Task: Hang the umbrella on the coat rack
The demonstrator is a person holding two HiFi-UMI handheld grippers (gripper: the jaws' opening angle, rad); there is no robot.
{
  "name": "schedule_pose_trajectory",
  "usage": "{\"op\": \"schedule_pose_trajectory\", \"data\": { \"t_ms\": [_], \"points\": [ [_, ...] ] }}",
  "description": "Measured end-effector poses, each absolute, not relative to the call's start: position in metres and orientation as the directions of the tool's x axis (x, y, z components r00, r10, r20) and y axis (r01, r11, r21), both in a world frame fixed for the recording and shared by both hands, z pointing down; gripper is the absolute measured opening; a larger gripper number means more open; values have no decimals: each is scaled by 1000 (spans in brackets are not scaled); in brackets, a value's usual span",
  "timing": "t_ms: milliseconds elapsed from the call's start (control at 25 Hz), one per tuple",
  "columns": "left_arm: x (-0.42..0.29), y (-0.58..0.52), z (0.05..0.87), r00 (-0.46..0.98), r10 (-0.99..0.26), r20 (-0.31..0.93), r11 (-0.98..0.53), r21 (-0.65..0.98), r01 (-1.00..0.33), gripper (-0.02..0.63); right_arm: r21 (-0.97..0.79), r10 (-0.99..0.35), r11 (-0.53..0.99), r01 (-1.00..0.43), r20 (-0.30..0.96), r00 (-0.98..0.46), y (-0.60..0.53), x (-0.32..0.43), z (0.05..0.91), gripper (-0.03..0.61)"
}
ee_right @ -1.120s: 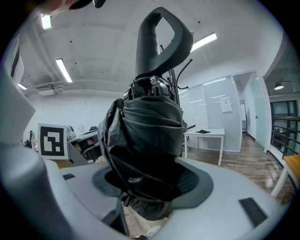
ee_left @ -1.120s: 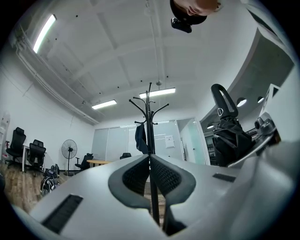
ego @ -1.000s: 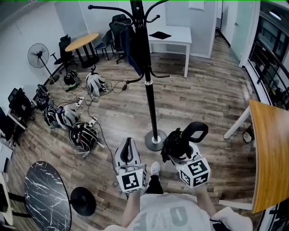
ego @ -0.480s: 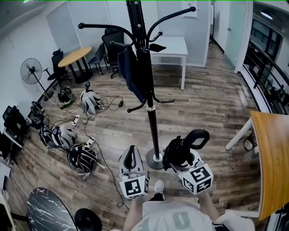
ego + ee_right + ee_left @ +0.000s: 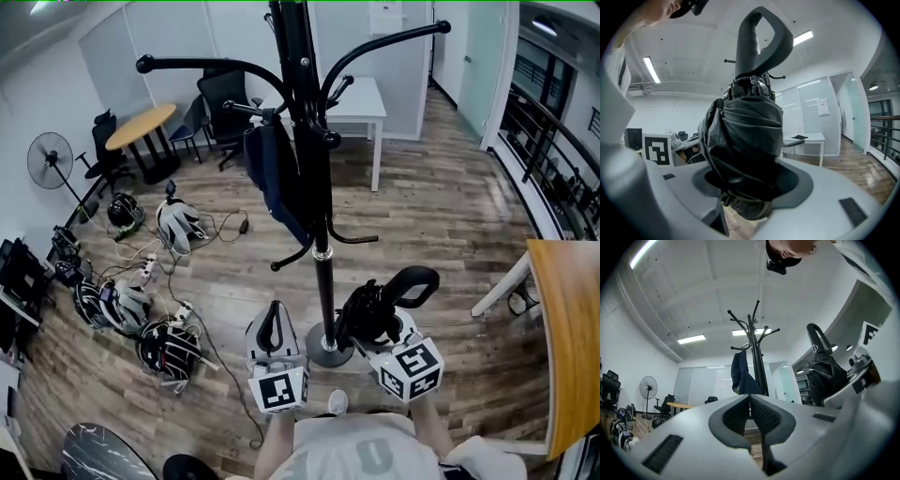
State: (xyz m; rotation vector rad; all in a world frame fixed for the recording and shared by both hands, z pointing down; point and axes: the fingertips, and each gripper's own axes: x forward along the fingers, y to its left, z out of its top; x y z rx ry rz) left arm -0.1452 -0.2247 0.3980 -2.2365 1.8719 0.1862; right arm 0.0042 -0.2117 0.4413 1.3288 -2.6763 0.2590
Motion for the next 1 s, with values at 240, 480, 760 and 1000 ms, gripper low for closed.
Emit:
{"op": "schedule_pose_trajectory", "data": {
  "t_ms": [240, 480, 760, 1000],
  "points": [
    [-151, -249, 403, 187, -954, -234, -170, -90, -981, 28, -85, -770, 600, -796, 211, -603, -235, -8, 448, 275],
    [-156, -259, 398, 168, -959, -227, -152, -85, -985, 28, -80, -752, 621, -779, 218, -622, -250, -17, 444, 275],
    [-163, -261, 395, 124, -968, -217, -111, -70, -991, 28, -104, -722, 653, -750, 214, -658, -256, -22, 439, 275],
    [-165, -263, 399, 105, -974, -202, -90, -82, -993, 28, -124, -712, 659, -742, 215, -669, -259, -22, 432, 275]
  ]
}}
